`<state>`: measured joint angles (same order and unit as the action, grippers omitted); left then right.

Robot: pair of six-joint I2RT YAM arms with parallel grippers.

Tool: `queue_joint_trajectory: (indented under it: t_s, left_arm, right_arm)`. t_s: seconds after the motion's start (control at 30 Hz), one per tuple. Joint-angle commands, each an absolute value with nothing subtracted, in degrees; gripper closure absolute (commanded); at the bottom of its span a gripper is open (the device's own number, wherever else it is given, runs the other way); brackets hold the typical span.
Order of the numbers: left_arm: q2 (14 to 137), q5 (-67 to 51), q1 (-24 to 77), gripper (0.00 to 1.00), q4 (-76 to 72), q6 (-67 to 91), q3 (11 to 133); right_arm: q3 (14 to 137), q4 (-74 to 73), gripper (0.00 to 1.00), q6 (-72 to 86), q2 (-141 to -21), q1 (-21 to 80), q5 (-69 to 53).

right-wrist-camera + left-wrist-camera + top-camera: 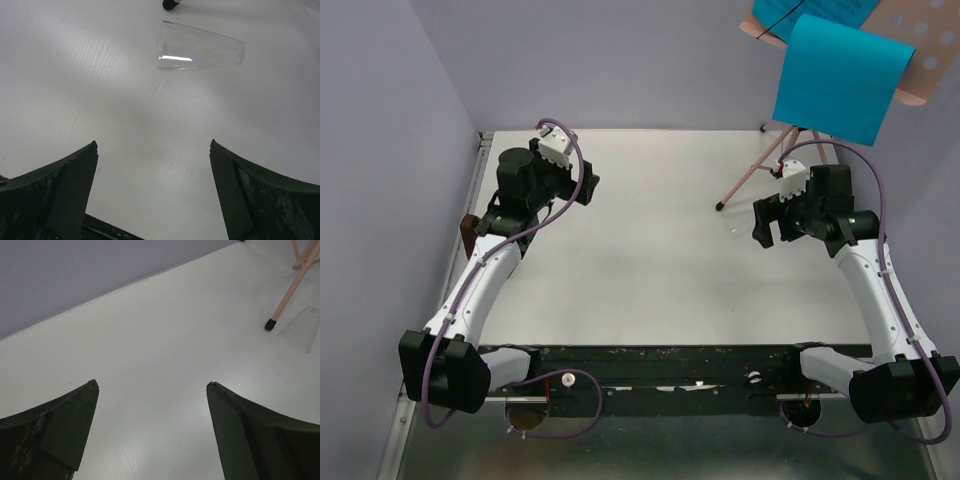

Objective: Pack up the instrument practice props

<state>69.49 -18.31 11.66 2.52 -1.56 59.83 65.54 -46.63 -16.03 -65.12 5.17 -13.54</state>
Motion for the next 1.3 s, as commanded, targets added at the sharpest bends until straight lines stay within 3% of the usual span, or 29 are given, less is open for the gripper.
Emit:
queue_joint_trajectory:
  t_s: [0.0, 0.17, 0.2, 0.3, 0.5, 0.63, 0.97, 1.27]
  left_arm:
    - [67.5, -19.5, 11.9, 0.01, 9.4, -2.5, 65.3]
    - [69.1, -15.6, 11.8, 0.05, 36.3, -14.2, 83.2]
    - [70.7, -14.3, 11.7, 0.01, 42.0, -15.3, 88.0]
    - [75.4, -7.3, 10.6, 0.01, 56.6, -14.0, 97.4]
    - [72.0, 1.7, 3.4, 0.01, 63.5, -14.2, 94.5]
    - [77.2, 0.1, -6.3, 0.05, 76.1, -14.6, 96.9]
    - [83.6, -2.2, -14.6, 0.09, 78.2, -14.1, 95.4]
    - [97.2, 2.1, -16.2, 0.21, 77.9, -19.1, 107.0]
  right_arm:
    - [67.1, -48.1, 0.00, -13.7, -64.9, 5.4, -16.9]
    - [69.3, -49.7, 0.00, -21.8, -66.9, 5.4, -24.3]
    - [69.5, -50.1, 0.00, -24.4, -67.1, 5.5, -27.5]
    - [70.0, -49.1, 0.01, -26.3, -68.1, 7.3, -31.7]
    - [72.6, -45.8, 0.03, -26.3, -71.5, 14.3, -30.4]
    - [75.1, -45.1, 0.03, -24.2, -74.0, 16.0, -30.7]
    - [74.2, -41.9, 0.03, -20.6, -73.7, 17.1, -31.6]
    - [72.9, -42.1, 0.03, -20.0, -72.2, 17.1, -31.7]
